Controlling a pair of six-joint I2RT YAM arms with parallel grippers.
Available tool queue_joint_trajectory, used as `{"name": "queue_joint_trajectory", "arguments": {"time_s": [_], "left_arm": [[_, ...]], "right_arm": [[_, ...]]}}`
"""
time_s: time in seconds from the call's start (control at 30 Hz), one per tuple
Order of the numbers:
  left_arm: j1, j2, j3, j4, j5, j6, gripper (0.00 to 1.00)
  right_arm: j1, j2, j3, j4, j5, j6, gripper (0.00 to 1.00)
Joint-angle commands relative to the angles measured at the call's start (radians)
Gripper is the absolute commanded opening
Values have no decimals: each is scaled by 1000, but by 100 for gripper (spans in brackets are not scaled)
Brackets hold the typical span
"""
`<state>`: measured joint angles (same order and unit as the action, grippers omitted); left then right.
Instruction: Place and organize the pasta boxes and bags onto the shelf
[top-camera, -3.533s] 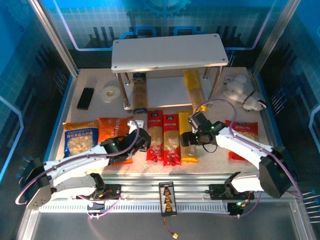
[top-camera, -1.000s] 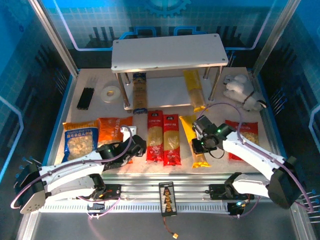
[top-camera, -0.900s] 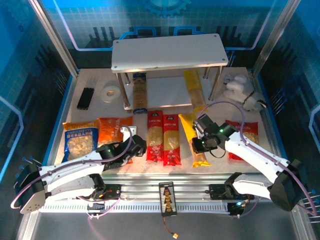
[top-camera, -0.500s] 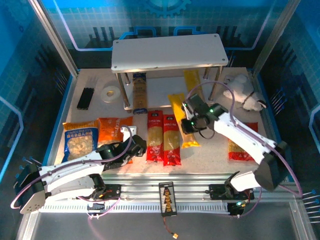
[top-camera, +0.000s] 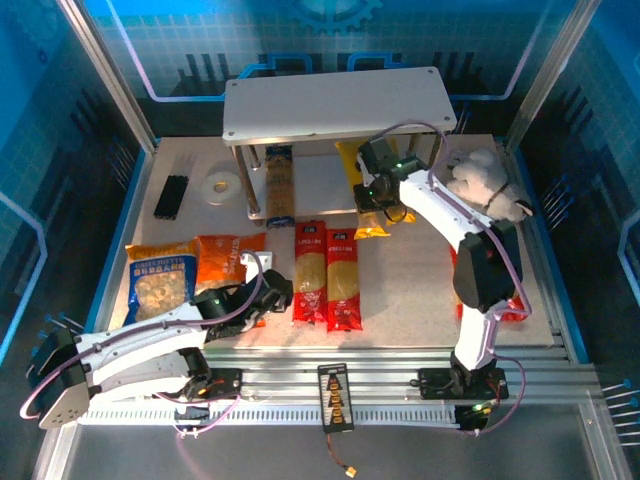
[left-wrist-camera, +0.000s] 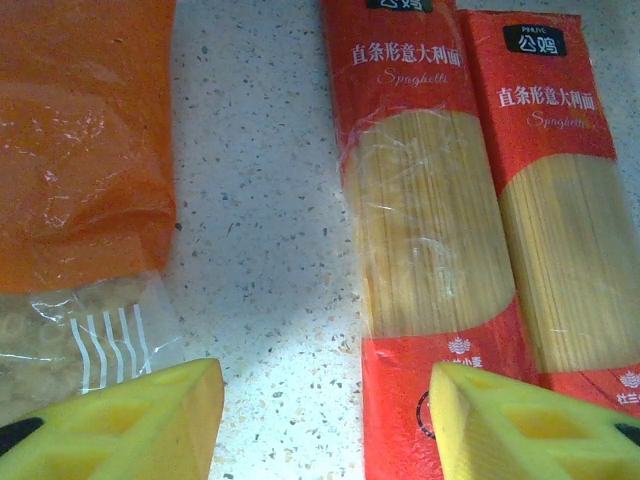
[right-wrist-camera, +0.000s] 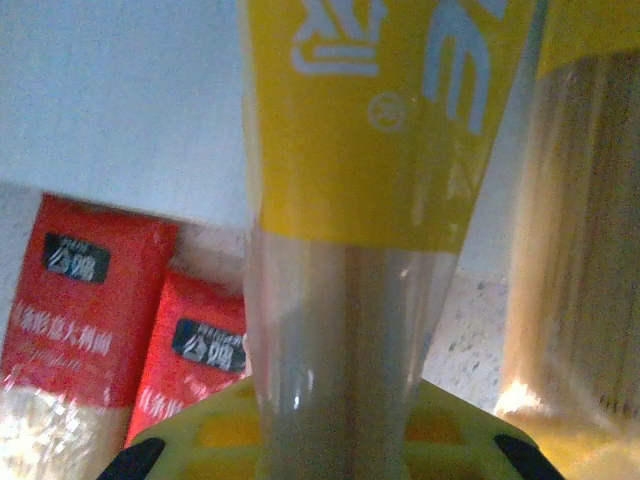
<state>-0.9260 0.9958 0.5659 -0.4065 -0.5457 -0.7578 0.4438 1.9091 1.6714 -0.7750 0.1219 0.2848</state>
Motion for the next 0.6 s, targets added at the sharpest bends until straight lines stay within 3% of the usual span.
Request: {"name": "queue_joint_trajectory", "arguments": {"time_s": [0.0,0.23,0.57], "left_arm": [[-4,-11,13,-5,-10,11,58],[-4,-13,20,-25,-12,11,58],[-4,-24,25,-44,-22,10,58]], "right_arm": [[-11,39,92,111,42,-40,0],[-23,123,149,110,84,-22,0],[-27,114,82,205,139,-6,0]]}}
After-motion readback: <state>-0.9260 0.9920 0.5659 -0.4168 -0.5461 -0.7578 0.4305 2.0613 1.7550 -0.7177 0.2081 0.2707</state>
